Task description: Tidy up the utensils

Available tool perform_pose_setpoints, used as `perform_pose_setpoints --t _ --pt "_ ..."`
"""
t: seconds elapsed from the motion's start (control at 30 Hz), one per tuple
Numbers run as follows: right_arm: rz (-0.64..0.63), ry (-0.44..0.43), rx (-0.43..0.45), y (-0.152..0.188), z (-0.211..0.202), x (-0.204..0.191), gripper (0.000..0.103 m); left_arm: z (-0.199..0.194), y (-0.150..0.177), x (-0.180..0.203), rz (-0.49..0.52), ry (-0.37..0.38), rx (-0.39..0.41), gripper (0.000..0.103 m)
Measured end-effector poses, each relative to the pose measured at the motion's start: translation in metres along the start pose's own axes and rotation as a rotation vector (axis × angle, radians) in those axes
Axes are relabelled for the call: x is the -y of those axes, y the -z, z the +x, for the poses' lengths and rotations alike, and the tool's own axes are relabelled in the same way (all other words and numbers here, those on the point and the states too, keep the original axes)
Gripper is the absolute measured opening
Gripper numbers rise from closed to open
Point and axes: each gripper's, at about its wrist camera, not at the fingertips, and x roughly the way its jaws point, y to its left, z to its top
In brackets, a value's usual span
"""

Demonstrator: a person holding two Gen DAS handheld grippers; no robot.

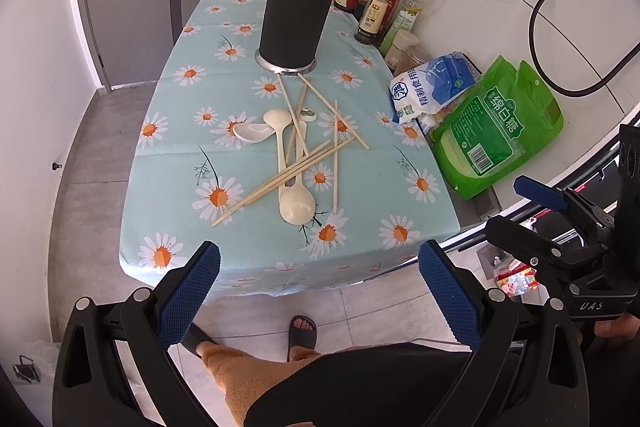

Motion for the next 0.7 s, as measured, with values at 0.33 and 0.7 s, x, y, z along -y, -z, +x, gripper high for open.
perform_pose_setpoints --t 0.33,0.7 --pt "-0.003 0.005 0.003 -0.003 -0.001 0.002 0.099 0.0 -0.003 -0.005 0.006 0.0 0.002 0.097" --pt "0.011 -0.002 -0.019 -0.015 0.016 0.01 0.099 0.006 -0.017 -0.023 0.029 -0.068 -0.018 0.097"
